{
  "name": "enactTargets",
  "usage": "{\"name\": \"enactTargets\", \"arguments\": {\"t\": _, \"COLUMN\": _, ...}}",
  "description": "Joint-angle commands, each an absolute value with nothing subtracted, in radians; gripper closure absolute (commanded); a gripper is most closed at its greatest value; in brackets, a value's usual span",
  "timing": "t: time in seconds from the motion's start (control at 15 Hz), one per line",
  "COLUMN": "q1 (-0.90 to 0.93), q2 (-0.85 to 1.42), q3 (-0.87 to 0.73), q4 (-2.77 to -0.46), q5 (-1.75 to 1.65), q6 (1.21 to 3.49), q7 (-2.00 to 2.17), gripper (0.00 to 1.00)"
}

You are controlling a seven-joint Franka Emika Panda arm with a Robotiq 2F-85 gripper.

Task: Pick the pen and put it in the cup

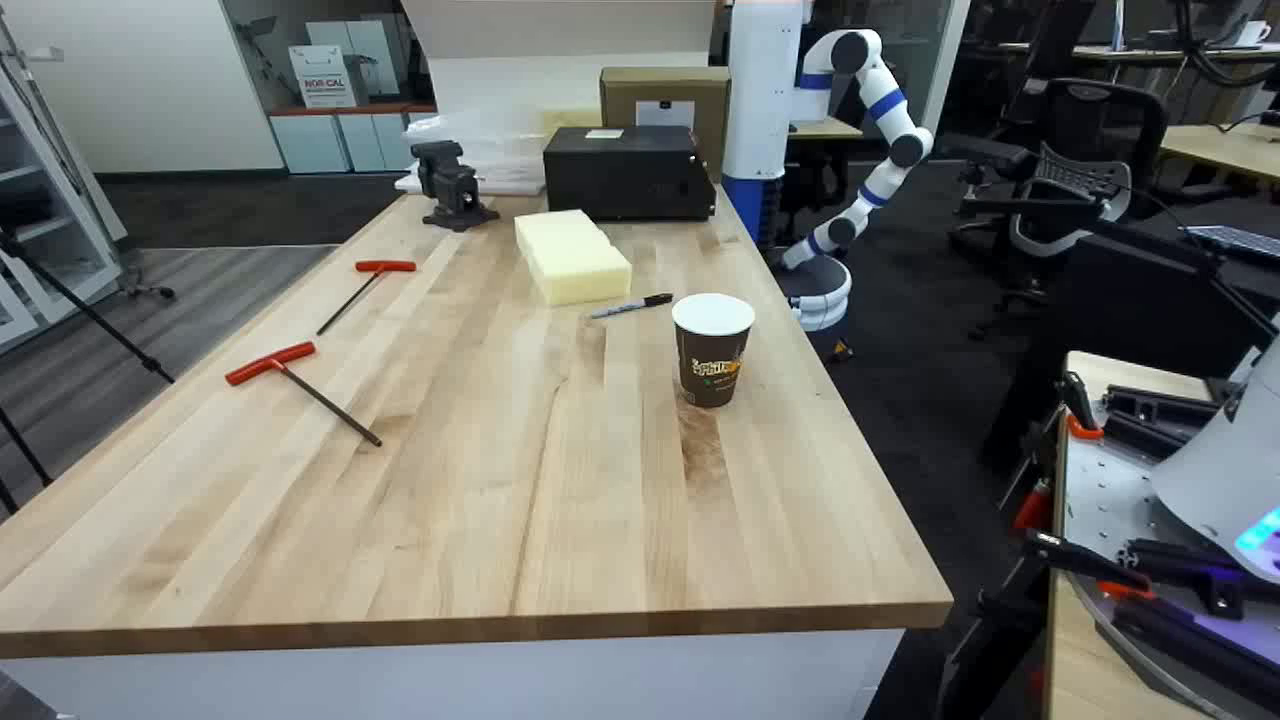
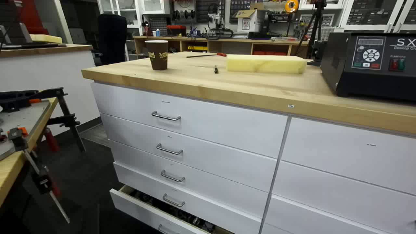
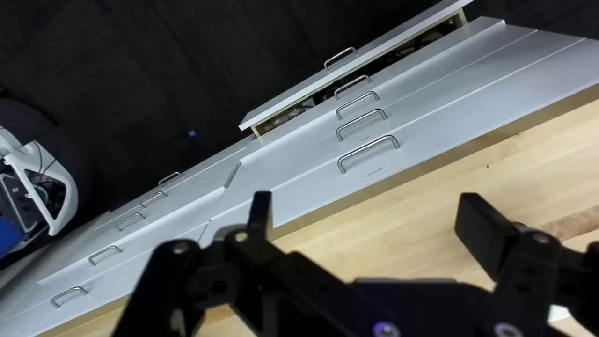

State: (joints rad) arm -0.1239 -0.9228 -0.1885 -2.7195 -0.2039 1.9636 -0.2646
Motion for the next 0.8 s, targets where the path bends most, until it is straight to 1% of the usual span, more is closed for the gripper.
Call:
{"name": "enactTargets", "arguments": {"t": 0.0, "q1": -0.12, "q2": -0.923, "q3": -0.191, "q4": -2.717, "q5": -0.206, "q6": 1.96, "q7": -0.262, "gripper": 0.0}}
{"name": "enactTargets", "arguments": {"t": 0.6, "q1": -0.12, "q2": -0.923, "q3": -0.191, "q4": -2.717, "q5": -0.206, "q6": 1.96, "q7": -0.262, "gripper": 0.0}}
{"name": "enactTargets", "arguments": {"t": 0.73, "q1": -0.106, "q2": -0.888, "q3": -0.189, "q4": -2.707, "q5": -0.199, "q6": 1.982, "q7": -0.259, "gripper": 0.0}}
